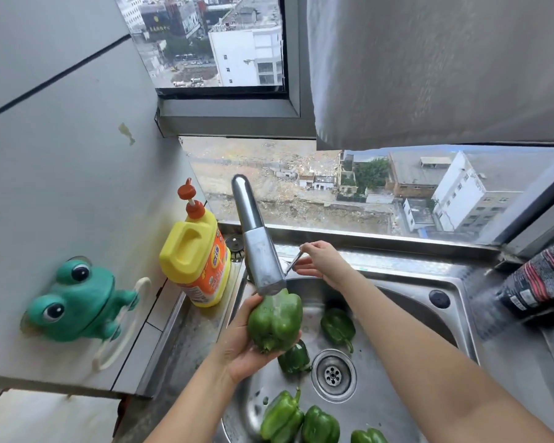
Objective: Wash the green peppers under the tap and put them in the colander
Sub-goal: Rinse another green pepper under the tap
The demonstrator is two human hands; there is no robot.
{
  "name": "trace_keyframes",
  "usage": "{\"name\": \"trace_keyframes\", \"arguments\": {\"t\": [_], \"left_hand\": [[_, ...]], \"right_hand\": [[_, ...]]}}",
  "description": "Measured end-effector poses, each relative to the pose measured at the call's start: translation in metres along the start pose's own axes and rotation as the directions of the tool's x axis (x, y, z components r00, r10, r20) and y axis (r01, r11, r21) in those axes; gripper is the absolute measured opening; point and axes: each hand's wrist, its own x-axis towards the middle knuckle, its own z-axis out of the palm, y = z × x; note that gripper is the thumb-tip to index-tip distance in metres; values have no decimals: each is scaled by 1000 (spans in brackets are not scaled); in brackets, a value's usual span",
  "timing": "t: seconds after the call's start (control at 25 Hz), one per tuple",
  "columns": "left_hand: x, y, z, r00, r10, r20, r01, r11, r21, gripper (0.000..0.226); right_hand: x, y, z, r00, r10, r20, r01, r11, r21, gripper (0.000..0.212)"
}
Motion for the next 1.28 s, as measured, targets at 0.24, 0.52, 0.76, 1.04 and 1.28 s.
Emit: {"name": "trace_keyframes", "arguments": {"t": [0.24, 0.52, 0.76, 1.04, 1.28], "left_hand": [[10, -5, 14, 982, 130, -139, -128, 992, 23, 37], [8, -41, 16, 892, 397, -218, -308, 884, 352, 28], [-3, -42, 24, 852, 477, -216, -309, 792, 526, 29], [-14, 6, 45, 981, -37, -192, 53, 995, 79, 26], [-22, 10, 44, 982, -176, -67, 184, 974, 135, 33]], "right_hand": [[-112, 50, 56, 881, -473, 15, 453, 833, -317, 47], [-103, 54, 67, 859, -504, -85, 337, 684, -647, 39], [-77, 16, 51, 986, -154, 63, 160, 774, -613, 33], [-131, 45, 47, 695, -711, 107, 688, 614, -388, 32], [-139, 8, 7, 690, -464, 556, 704, 608, -367, 48]]}}
